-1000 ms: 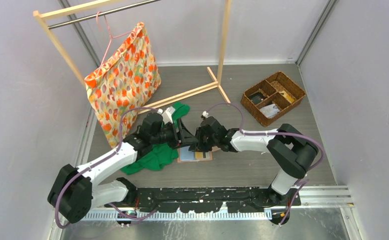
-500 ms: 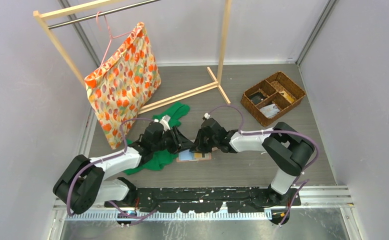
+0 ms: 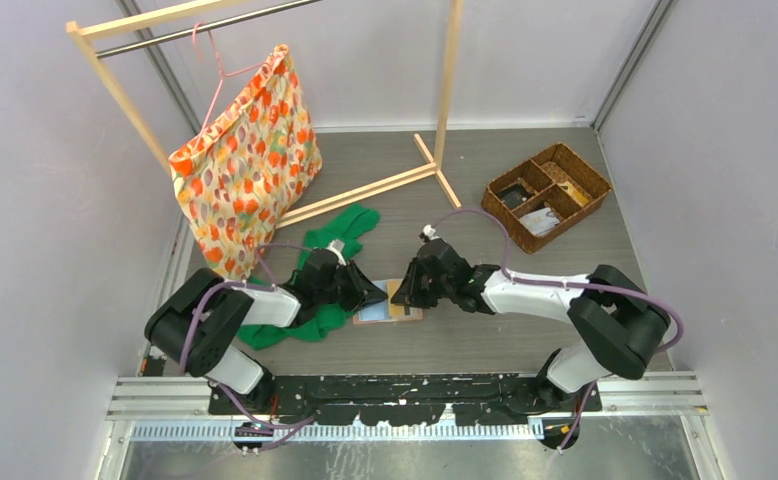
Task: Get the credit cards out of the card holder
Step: Remove the credit card from the card holder.
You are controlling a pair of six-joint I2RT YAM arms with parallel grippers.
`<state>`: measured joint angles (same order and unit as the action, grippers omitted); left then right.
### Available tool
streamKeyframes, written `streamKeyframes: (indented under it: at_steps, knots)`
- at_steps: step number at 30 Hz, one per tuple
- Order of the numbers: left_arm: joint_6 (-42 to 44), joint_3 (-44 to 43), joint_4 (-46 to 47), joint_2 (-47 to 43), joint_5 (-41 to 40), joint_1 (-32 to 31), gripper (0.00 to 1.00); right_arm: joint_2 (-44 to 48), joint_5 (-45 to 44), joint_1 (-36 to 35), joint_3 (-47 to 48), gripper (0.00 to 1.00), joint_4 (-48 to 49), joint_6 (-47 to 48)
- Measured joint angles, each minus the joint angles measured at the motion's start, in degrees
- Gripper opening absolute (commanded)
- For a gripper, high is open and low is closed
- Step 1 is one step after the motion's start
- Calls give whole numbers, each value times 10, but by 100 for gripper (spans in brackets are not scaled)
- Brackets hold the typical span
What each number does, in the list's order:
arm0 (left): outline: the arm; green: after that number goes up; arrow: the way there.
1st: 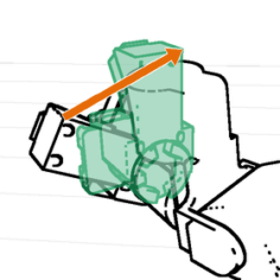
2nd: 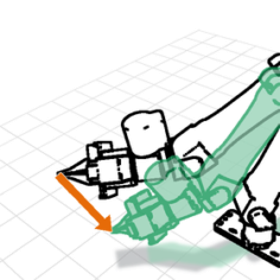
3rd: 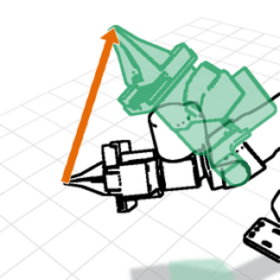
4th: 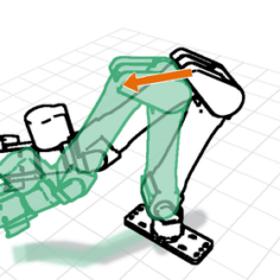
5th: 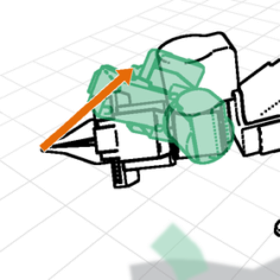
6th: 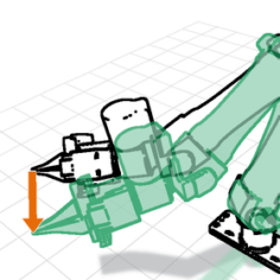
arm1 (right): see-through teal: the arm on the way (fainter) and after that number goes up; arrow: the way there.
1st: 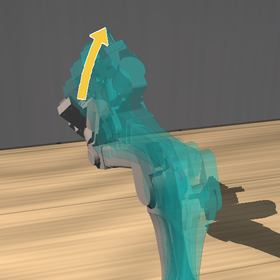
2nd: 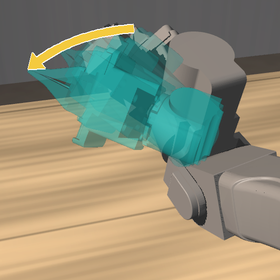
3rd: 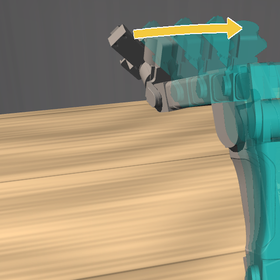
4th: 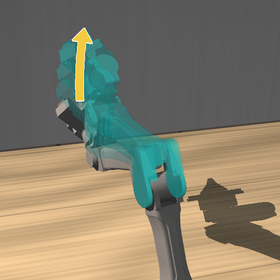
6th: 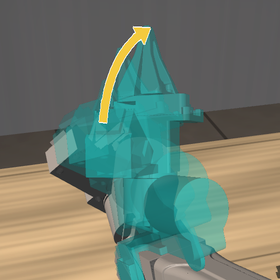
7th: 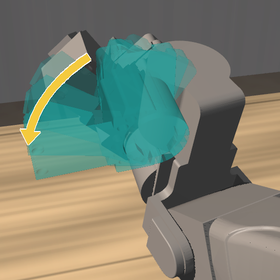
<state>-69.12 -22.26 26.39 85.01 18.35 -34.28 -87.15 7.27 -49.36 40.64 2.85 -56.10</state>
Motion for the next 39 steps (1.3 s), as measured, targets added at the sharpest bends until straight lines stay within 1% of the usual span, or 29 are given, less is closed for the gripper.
streamKeyframes:
  at_steps: [3,6,14,24,39]
  knots:
    - [-10,0,27,29,11,0,19,26,-14,6,-10,13,-21,4]
    - [-12,0,43,35,16,0,21,51,-21,28,-21,13,-36,5]
    - [-7,-2,44,34,22,0,28,48,-3,96,-37,16,-31,7]
    - [-2,-2,42,34,27,0,28,6,19,99,-37,18,-9,9]
    - [3,-7,52,52,40,0,28,-37,48,100,-39,19,48,2]
